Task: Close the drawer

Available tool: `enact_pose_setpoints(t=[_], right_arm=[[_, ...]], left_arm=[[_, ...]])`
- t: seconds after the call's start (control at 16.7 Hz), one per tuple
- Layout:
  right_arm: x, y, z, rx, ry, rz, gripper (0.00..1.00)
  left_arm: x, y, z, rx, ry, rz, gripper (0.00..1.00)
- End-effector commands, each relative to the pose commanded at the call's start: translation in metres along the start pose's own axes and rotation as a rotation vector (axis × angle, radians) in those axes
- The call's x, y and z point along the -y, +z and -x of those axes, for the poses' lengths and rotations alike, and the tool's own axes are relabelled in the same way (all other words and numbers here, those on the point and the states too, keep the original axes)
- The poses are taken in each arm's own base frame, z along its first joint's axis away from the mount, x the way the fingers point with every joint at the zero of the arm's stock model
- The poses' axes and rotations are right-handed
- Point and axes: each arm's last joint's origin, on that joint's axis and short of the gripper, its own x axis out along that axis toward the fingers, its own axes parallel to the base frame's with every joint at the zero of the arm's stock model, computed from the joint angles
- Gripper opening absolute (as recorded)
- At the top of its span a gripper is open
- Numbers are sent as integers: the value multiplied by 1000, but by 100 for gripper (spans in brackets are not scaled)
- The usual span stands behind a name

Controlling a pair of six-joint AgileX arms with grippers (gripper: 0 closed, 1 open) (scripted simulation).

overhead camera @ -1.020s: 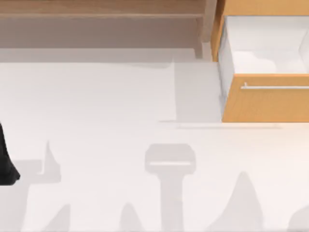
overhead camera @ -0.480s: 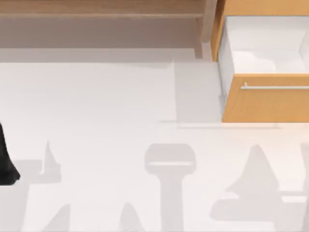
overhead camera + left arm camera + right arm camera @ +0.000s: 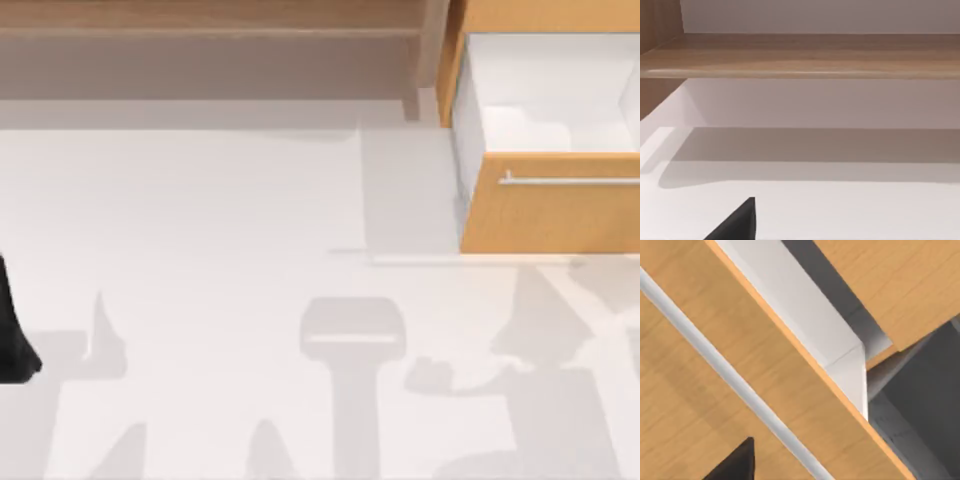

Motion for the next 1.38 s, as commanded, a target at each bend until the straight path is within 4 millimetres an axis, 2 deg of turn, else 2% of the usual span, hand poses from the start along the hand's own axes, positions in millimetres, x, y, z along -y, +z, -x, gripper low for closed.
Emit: enact_pose_setpoints(t=[0.3,0.6,1.08,1.38], right_arm=[[-53,24,-3,-1,-71,422,100],[-82,35,-3,-52,-139,669,100],[-86,35,-3,-69,-141,702,100],[-83,36,-22,-65,-146,701,100]], left_arm=[[0,0,0,0,0,0,100],[0,0,0,0,0,0,100],[0,0,0,0,0,0,100],[0,0,0,0,0,0,100]])
